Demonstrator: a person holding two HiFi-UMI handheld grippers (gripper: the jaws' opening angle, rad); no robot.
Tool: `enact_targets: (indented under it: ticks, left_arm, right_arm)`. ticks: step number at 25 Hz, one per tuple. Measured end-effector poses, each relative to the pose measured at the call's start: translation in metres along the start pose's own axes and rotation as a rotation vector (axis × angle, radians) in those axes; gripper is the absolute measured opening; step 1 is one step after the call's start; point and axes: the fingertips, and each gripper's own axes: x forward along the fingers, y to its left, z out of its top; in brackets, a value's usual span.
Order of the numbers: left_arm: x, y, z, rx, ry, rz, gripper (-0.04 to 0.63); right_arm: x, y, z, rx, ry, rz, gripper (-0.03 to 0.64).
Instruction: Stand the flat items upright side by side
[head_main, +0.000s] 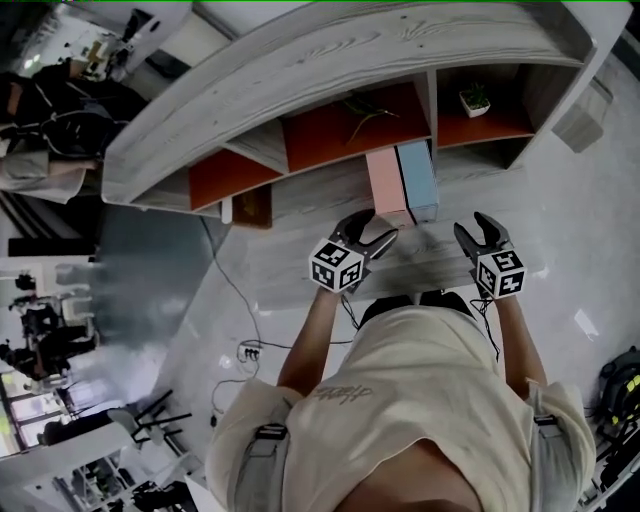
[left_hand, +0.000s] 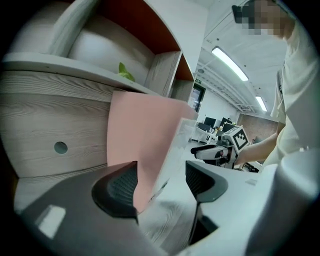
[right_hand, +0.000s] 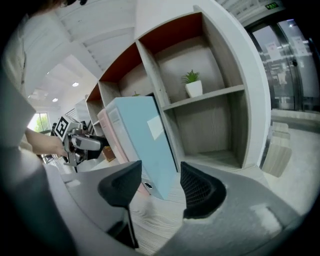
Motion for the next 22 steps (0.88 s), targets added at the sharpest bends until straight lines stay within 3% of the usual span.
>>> enact_targets:
  ticks: [1, 4, 6, 10, 17, 22]
  left_arm:
    - [-0.007, -0.001, 0.002, 0.003, -0.017, 0.005, 0.304]
    - [-0.031, 0.001, 0.009, 0.026, -0.075, 0.063, 0.165]
    - [-0.045, 0.005, 0.014, 0.037, -0.115, 0.100, 0.012]
    - [-0.058, 0.011, 0.026, 0.031, -0.158, 0.131, 0.012]
    - [-0.083, 0.000, 0.063, 0.032, -0.210, 0.146, 0.012]
    - [-0.091, 0.006, 0.101, 0.025, -0.263, 0.186, 0.012]
  right_arm:
    - [-0.002, 0.002, 0.005, -0.036, -0.001, -0.006, 0.235]
    - [-0.010, 0.013, 0.019, -0.127, -0.009, -0.025, 0.235]
    - [-0.015, 0.023, 0.030, -0.172, -0.031, -0.029, 0.235]
    - [-0.026, 0.038, 0.057, -0.213, -0.096, -0.028, 0.233]
    - [-0.060, 0.064, 0.113, -0.241, -0.255, -0.060, 0.002]
    - [-0.062, 0.088, 0.140, -0.285, -0.306, 0.026, 0.002]
